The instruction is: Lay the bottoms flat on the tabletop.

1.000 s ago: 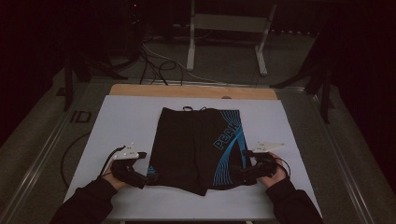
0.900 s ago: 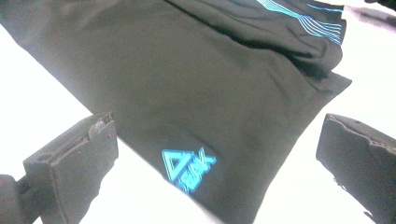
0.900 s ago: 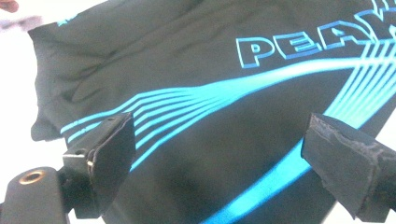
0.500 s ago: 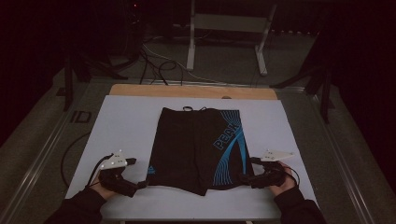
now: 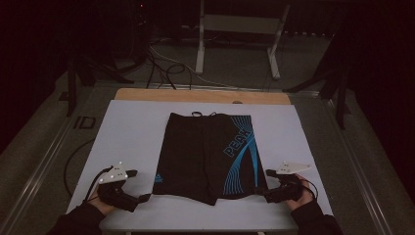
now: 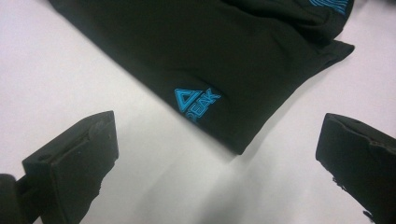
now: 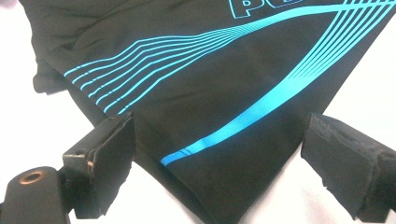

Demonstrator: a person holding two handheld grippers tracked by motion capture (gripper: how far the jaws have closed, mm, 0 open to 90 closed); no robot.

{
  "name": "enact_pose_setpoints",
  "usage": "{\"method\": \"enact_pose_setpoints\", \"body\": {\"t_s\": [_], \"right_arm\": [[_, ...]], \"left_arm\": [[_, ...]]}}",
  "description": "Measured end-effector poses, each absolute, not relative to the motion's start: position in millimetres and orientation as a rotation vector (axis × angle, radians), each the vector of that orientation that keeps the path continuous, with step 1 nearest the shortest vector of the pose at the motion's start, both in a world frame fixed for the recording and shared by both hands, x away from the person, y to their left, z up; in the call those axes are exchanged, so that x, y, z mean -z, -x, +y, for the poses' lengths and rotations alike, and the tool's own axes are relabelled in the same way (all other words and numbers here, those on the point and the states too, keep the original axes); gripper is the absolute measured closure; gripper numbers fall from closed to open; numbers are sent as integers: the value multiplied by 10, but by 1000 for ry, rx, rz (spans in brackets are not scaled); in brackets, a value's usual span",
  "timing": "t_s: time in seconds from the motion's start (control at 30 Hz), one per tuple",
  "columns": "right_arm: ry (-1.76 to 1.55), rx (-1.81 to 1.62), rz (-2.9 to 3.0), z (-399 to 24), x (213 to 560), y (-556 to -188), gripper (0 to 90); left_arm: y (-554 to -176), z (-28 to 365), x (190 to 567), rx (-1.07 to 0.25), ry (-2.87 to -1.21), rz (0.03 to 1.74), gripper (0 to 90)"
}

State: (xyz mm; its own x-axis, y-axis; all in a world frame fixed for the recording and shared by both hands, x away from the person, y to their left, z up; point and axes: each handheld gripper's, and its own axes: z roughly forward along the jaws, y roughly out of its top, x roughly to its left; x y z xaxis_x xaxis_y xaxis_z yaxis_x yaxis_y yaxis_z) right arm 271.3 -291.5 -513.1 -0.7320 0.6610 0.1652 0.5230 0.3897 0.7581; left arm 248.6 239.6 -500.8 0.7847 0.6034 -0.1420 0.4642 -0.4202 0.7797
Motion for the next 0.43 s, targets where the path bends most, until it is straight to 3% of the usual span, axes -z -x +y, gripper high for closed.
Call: {"method": "enact_pose_setpoints", "body": {"t_s": [0.43], "right_arm": [[-1077,-1273,2479,-2921,5160,-2737,101]], "left_arm": [[-2508,2398,5023,-201,-2072,798,3]]}}
